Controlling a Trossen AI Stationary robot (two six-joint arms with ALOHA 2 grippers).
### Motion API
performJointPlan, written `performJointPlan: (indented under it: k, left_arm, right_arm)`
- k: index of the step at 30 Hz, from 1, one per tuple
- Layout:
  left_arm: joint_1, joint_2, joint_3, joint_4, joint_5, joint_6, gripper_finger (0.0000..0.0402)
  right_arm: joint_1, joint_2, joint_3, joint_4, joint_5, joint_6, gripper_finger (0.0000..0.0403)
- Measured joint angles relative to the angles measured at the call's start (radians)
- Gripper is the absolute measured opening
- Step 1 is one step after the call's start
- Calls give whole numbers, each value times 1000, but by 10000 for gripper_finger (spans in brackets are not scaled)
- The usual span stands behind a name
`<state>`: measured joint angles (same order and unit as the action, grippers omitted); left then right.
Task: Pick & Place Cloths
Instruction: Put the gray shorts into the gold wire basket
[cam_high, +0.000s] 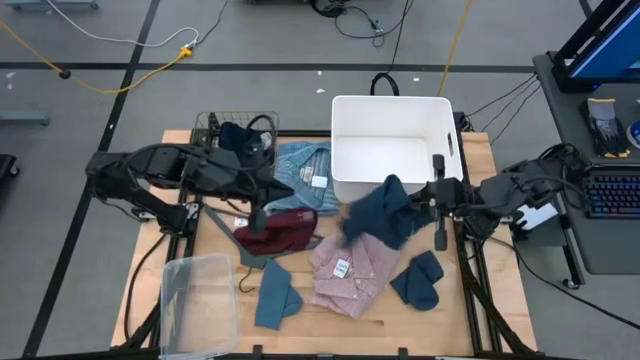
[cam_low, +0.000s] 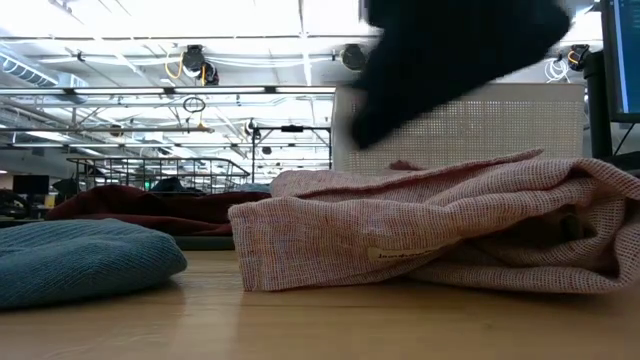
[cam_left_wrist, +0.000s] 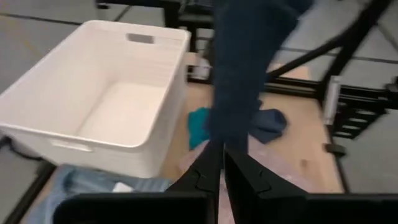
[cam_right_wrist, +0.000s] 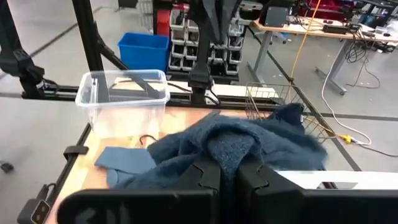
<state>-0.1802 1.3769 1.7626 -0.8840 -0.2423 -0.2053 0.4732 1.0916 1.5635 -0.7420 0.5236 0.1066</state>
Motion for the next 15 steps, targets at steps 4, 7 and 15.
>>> performJointPlan:
  k: [4, 7, 15]
  left_arm:
    - [-11, 2, 0, 10, 7, -7, 9]
    - [-11, 2, 0, 46, 5, 1, 6]
    - [-12, 4, 0, 310, 15, 184, 39]
  right_arm:
    - [0, 51, 90, -94, -4, 0, 0]
    - [0, 93, 160, -157, -45, 1, 0]
    - [0, 210, 281, -253, -164, 2, 0]
